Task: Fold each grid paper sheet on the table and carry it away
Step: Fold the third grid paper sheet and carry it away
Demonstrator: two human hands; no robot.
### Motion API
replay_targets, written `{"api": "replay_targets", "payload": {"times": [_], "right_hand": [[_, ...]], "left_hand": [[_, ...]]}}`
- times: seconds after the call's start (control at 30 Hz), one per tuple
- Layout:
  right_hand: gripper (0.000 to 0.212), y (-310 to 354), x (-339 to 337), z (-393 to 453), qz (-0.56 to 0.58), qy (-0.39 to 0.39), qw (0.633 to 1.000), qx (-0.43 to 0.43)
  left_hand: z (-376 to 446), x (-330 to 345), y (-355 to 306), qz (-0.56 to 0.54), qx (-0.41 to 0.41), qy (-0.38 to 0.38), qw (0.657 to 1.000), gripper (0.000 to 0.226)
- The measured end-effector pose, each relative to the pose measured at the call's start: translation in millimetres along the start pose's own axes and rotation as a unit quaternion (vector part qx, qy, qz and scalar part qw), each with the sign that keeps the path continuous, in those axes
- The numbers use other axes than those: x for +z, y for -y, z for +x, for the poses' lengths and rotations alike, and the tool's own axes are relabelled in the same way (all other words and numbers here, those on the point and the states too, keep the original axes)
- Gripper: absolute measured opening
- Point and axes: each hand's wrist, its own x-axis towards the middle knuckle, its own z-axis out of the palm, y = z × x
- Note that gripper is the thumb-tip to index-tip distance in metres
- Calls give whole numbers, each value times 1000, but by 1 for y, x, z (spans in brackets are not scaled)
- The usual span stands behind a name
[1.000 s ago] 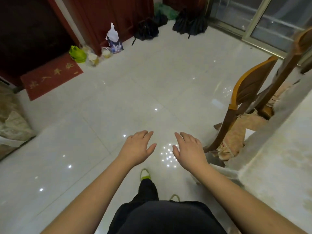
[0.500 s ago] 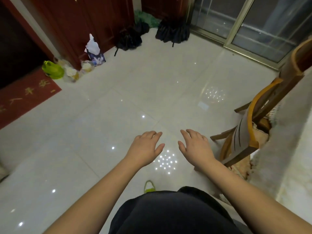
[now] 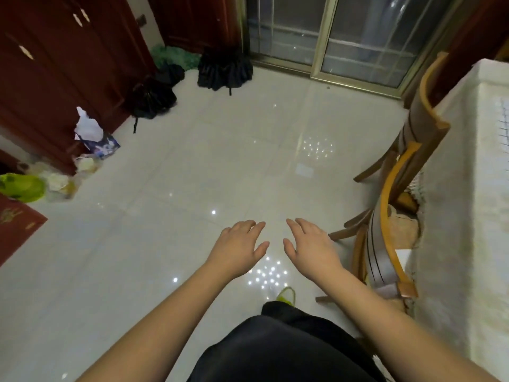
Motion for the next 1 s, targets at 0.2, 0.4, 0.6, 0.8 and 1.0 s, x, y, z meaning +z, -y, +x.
{"api": "replay_targets", "payload": {"times": [0.2,0.4,0.6,0.8,1.0], "right_hand": [[56,-45,-33,67,5,-18,999,38],[56,-81,-53,116,27,-5,997,72],[56,-112,-67,167,49,-18,992,115],[55,-129,-79,241,66,-25,987,145],[54,-138,-110,310,84,-50,973,207]], "left_hand": [[91,-30,-7,21,25,12,999,56],[167,-47,-20,21,51,13,998,55],[249,-61,-19,30,99,25,994,55],[341,-76,2,24,141,43,989,57],[425,-104,20,29,189,60,980,58]]}}
